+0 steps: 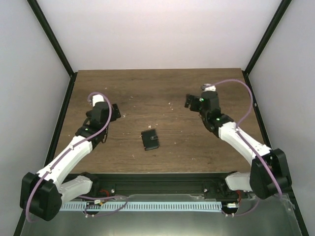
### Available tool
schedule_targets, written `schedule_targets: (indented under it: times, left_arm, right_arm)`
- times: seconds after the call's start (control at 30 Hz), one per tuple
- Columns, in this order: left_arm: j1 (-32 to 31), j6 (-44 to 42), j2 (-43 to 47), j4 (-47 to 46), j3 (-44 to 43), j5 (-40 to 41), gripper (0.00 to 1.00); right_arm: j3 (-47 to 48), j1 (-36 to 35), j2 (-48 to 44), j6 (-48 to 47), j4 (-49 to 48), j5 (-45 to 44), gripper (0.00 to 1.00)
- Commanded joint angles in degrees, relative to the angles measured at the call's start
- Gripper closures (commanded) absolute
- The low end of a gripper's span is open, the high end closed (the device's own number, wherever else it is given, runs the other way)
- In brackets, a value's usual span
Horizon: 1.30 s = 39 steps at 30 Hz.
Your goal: Put the credit cards into the card holder
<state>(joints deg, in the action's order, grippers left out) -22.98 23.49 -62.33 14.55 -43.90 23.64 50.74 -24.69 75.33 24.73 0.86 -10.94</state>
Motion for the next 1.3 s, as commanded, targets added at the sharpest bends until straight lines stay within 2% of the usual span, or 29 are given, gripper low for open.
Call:
schedule_targets:
  times: [0.0, 0.07, 0.13, 0.27, 0.4, 0.47, 0.6, 0.77, 0.83, 0.87, 0.93, 1.03, 1.1, 1.13, 1.17, 1.2, 1.27]
  left_arm:
    - [2.88, -3.53, 0.80, -10.52, 6.68, 18.18, 0.00]
    - [4.42, -5.95, 0.00, -15.90, 10.24, 20.22, 0.00]
    - [5.77, -10.08, -0.65, -22.39, 14.44, 20.18, 0.00]
    - [8.97, -15.21, -0.27, -37.57, 23.58, 14.19, 0.00]
    - [11.31, -19.91, -2.17, -52.73, 31.42, 10.91, 0.00]
    - [13.84, -20.20, -3.63, -51.95, 30.57, 8.86, 0.00]
    - [18.63, -21.89, -5.89, -60.94, 31.92, 1.03, 0.00]
    - [24.11, -21.56, -11.85, -72.54, 32.09, -8.63, 0.00]
    - [25.40, -20.23, -14.90, -74.91, 30.94, -11.10, 0.00]
    - [26.24, -18.85, -16.45, -74.19, 29.66, -12.74, 0.00]
    - [27.22, -17.98, -21.53, -81.61, 30.05, -15.77, 0.00]
    - [26.62, -19.77, -21.90, -78.40, 28.53, -18.42, 0.02]
    - [26.59, -21.06, -25.52, -80.21, 27.97, -21.42, 0.01]
    - [26.10, -22.34, -28.09, -85.66, 28.59, -21.88, 0.00]
    - [25.83, -22.50, -27.78, -85.99, 29.17, -22.61, 0.00]
    - [25.73, -22.70, -26.66, -81.52, 28.06, -22.21, 0.00]
    - [25.45, -22.85, -27.44, -84.26, 28.52, -21.84, 0.00]
  right_arm:
    - [-8.71, 7.74, -5.43, -5.10, -5.84, -2.35, 0.00]
    - [-13.87, 9.80, -6.92, -8.13, -11.75, -4.81, 0.00]
    - [-20.31, 10.09, -8.11, -14.74, -22.72, -7.57, 0.00]
    - [-30.55, 11.79, -8.39, -19.57, -36.92, -7.62, 0.00]
    - [-39.44, 12.47, -4.32, -23.67, -55.09, -5.79, 0.00]
    - [-38.52, 12.80, -2.28, -24.88, -55.04, -4.12, 0.00]
    - [-40.46, 13.67, 1.19, -27.71, -66.79, -1.56, 0.00]
    - [-38.99, 16.12, 10.00, -28.71, -76.11, 2.92, 0.00]
    - [-37.47, 18.34, 9.28, -26.72, -70.96, 6.99, 0.00]
    - [-37.85, 19.80, 10.18, -26.14, -72.31, 9.41, 0.00]
    - [-39.94, 21.76, 13.61, -24.62, -79.63, 11.38, 0.00]
    - [-38.98, 21.87, 12.88, -26.15, -77.18, 15.66, 0.00]
    - [-38.71, 22.05, 12.90, -26.12, -75.15, 16.21, 0.00]
    - [-38.43, 22.05, 12.84, -26.07, -75.39, 16.14, 0.00]
    - [-38.99, 22.05, 13.28, -26.10, -77.26, 15.92, 0.00]
    - [-38.97, 22.05, 12.90, -26.01, -76.67, 15.60, 0.00]
    - [-38.50, 22.05, 12.94, -25.76, -75.71, 15.64, 0.00]
